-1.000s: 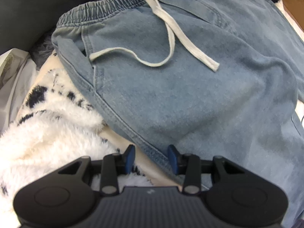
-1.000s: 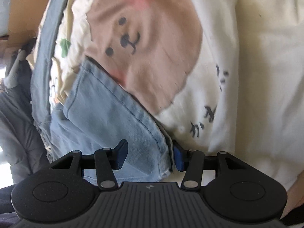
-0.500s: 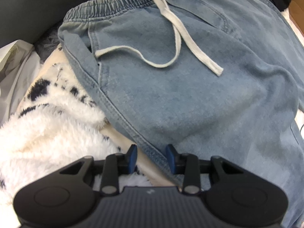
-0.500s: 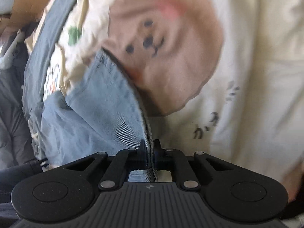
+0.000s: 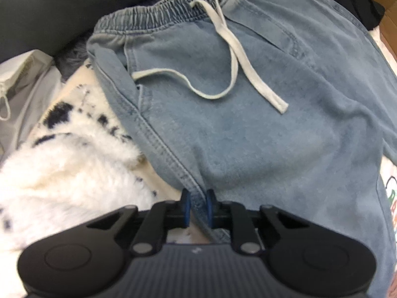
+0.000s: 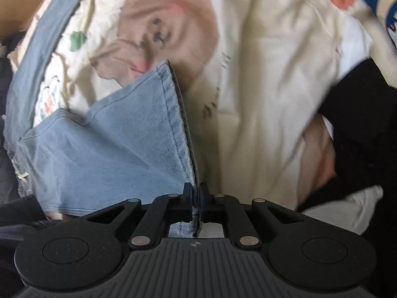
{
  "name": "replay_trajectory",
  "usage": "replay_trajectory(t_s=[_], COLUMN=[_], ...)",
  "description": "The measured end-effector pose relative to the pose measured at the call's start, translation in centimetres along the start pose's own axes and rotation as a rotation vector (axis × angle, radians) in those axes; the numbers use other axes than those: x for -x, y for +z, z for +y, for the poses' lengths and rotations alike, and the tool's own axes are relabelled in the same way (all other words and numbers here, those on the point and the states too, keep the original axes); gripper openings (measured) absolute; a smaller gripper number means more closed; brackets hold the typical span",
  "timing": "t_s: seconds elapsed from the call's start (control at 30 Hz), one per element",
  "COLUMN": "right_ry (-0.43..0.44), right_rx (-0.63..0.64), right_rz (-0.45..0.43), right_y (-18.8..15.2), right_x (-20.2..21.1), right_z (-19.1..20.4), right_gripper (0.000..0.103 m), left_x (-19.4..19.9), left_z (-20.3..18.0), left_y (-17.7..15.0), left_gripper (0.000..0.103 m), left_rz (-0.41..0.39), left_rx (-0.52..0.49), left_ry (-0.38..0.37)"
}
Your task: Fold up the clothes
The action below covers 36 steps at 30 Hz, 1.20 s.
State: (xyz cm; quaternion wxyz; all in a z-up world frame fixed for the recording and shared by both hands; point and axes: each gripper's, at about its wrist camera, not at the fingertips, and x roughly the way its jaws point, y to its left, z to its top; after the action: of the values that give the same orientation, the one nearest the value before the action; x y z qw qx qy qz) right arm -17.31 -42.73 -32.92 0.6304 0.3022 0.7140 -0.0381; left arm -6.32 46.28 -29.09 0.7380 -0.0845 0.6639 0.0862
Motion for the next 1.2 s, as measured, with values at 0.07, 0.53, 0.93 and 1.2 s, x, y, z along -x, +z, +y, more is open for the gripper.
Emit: replay_trajectory(t_s=[0.07, 0.53, 0.93, 1.2], right_ry=[-0.026, 0.013, -0.056, -0.117], right_rx=[-0.007, 0.14, 0.369, 0.507], right_rz=[0.006, -0.145, -0.239, -0.254], right_y=[-0.7, 2.3, 5.9, 6.8], right_x=[-0.2, -1.2, -3.5, -5.5], right_z=[-0.7, 0.7, 3.9, 4.5], right_gripper=[0.002, 0.041, 0.043, 0.044], left_x=[0.3, -0.1, 0.4, 0.4], left_z=[-1.2, -3.8, -5.2, -5.6], left_y=[-0.2, 3.2, 4.1, 4.4], left_gripper=[0.013, 0.023, 0.026, 0.026], left_rz=[0.006, 0.008, -0.036, -0.049], left_rx=[-0.02, -0.118, -0.164, -0.177], left_ry=[0.008, 0.071, 0.055, 0.049])
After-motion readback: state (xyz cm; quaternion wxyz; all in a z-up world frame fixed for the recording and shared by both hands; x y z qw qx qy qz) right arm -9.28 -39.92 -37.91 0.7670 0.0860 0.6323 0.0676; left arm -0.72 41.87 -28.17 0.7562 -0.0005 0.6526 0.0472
